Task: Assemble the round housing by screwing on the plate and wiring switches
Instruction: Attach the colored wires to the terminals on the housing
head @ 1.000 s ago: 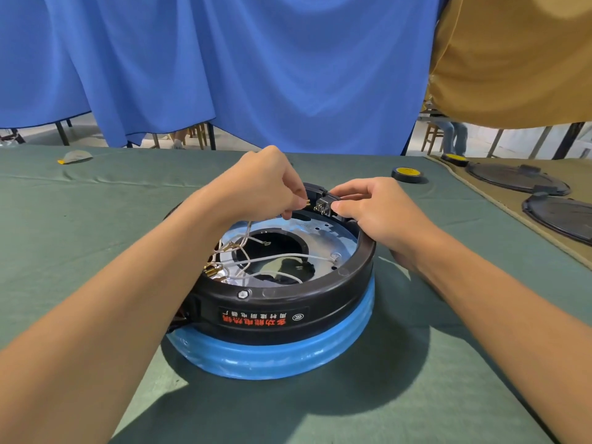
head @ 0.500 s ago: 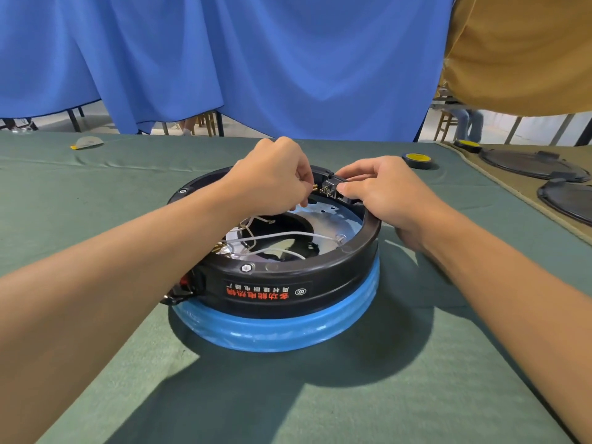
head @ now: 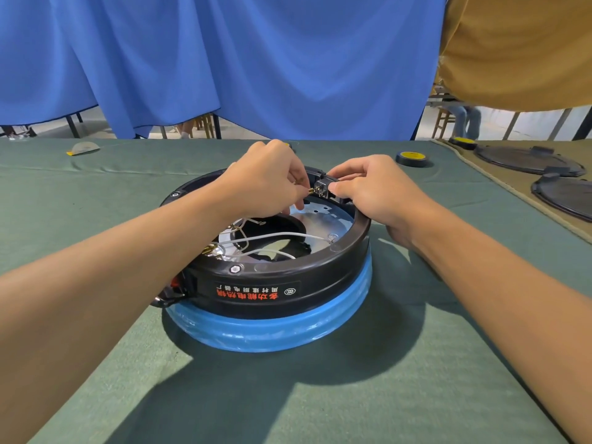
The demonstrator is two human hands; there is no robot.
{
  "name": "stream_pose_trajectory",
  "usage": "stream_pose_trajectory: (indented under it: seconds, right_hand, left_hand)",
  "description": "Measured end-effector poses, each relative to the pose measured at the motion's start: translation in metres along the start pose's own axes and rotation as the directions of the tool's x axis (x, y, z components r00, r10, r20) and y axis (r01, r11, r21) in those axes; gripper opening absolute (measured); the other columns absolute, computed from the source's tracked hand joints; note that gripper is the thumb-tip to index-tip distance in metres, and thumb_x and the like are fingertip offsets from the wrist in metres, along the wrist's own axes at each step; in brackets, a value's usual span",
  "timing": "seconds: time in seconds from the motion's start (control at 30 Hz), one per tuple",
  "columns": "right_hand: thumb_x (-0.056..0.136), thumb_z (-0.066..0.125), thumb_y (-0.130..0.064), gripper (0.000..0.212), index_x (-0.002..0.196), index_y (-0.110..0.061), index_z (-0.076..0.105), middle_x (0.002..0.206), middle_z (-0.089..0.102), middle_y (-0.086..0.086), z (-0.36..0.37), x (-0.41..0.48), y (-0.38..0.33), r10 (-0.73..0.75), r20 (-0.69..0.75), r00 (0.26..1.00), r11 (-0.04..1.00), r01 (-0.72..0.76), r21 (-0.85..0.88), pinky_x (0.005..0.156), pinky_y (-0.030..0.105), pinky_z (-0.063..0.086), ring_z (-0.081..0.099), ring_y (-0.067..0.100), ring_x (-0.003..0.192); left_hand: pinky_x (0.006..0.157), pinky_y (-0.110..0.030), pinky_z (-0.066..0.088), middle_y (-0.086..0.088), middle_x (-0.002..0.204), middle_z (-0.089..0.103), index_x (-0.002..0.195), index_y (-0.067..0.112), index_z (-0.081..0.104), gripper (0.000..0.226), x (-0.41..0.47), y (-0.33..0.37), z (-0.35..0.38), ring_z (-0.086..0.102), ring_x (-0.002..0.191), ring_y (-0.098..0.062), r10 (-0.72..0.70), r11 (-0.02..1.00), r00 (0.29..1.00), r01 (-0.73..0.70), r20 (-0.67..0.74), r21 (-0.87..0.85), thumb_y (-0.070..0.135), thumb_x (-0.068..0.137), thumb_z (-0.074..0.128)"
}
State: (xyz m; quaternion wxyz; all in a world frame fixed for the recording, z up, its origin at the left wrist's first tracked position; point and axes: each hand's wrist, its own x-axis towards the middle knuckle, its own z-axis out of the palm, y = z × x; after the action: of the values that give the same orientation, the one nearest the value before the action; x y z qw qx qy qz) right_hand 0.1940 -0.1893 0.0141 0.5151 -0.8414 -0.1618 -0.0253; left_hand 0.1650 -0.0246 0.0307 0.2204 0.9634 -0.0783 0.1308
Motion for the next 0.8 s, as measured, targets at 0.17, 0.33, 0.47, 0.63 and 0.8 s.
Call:
stream_pose_trajectory:
  seconds: [0.17,0.33,0.47,0.63,0.8]
  right_hand:
    - [0.091,0.062,-0.01,0.013,0.099,-0.02,0.065,0.086,0.061,-0.008,0.0008,0.0008,0.0005,-0.001,-0.002,1.0,1.0,0.001,0.006,0.063,0.02,0.039,0.055,0.005,0.078]
    - [0.091,0.061,-0.011,0.011,0.096,-0.02,0.065,0.084,0.063,-0.006,0.0024,0.0007,0.0,-0.002,-0.017,1.0,1.0,0.002,-0.003,0.064,0.021,0.041,0.055,0.006,0.077]
    - [0.091,0.061,-0.011,0.013,0.1,-0.018,0.066,0.084,0.062,-0.006,0.0024,0.0007,-0.0002,-0.002,-0.018,1.0,1.0,0.002,-0.015,0.063,0.021,0.041,0.053,0.003,0.073]
    - [0.092,0.059,-0.009,0.013,0.101,-0.016,0.066,0.084,0.062,-0.004,0.0031,0.0003,-0.0008,0.002,-0.014,1.0,1.0,-0.002,-0.014,0.068,0.024,0.044,0.053,0.004,0.075]
    - [0.091,0.059,-0.01,0.012,0.093,-0.019,0.066,0.08,0.063,-0.005,0.0038,0.0005,-0.0011,0.0,-0.022,1.0,1.0,-0.001,-0.023,0.07,0.027,0.046,0.055,0.007,0.074]
  left_hand:
    - [0.079,-0.035,0.06,0.015,0.064,0.071,0.086,0.014,0.076,0.013,-0.0001,0.0008,0.0002,0.071,0.059,-0.009,0.022,1.0,1.0,-0.022,0.005,0.004,0.014,0.093,0.064]
    - [0.076,-0.026,0.06,0.014,0.065,0.071,0.085,0.009,0.076,0.013,0.0022,0.0019,0.0024,0.072,0.06,-0.009,0.028,1.0,0.999,-0.028,-0.016,-0.008,0.011,0.092,0.066]
    - [0.075,-0.022,0.059,0.009,0.066,0.073,0.084,0.006,0.077,0.014,0.0042,0.0023,0.0045,0.071,0.058,-0.005,0.031,0.999,0.999,-0.032,-0.026,-0.011,0.007,0.092,0.065]
    - [0.069,-0.014,0.057,0.002,0.069,0.075,0.085,0.007,0.076,0.014,0.0062,0.0047,0.0069,0.07,0.057,-0.003,0.015,1.0,1.0,-0.015,-0.028,-0.021,0.006,0.092,0.064]
    - [0.075,-0.018,0.057,0.002,0.069,0.075,0.082,0.008,0.075,0.015,0.0063,0.0064,0.0064,0.069,0.058,-0.001,0.008,1.0,1.0,-0.009,-0.03,-0.024,0.006,0.092,0.064]
